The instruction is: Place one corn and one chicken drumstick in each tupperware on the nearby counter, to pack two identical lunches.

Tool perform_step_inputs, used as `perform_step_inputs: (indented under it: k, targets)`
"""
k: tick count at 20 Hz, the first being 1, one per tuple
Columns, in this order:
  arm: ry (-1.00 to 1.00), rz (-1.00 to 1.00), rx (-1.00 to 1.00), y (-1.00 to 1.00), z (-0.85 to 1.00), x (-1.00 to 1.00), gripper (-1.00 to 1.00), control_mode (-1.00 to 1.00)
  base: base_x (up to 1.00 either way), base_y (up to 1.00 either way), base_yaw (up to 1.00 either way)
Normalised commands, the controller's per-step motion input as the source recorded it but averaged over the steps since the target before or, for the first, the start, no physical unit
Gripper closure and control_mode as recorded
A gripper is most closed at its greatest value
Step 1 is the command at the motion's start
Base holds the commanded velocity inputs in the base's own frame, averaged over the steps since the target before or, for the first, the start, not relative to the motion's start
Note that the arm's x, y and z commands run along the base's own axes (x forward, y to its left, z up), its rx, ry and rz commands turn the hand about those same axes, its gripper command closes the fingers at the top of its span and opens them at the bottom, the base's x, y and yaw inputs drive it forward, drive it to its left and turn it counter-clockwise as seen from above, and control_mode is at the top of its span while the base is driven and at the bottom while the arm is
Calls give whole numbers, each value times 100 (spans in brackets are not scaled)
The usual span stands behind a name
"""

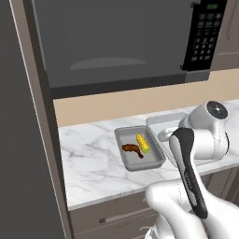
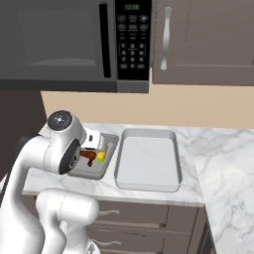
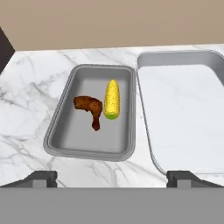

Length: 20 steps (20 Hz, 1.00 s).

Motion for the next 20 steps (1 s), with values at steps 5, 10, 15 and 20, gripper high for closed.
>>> perform_step_inputs:
  k: [5,10,15,20]
  targets:
    - [-4,0,0,-1,11,-98,-100,-100,0,0,0]
    - [-2,0,0,0,-3,-46,-100,-100,0,0,0]
    - [-1,0,0,0,-23,0,-100,100,0,0,0]
    - [0,0,0,0,0,0,-100,100,-53,0,1]
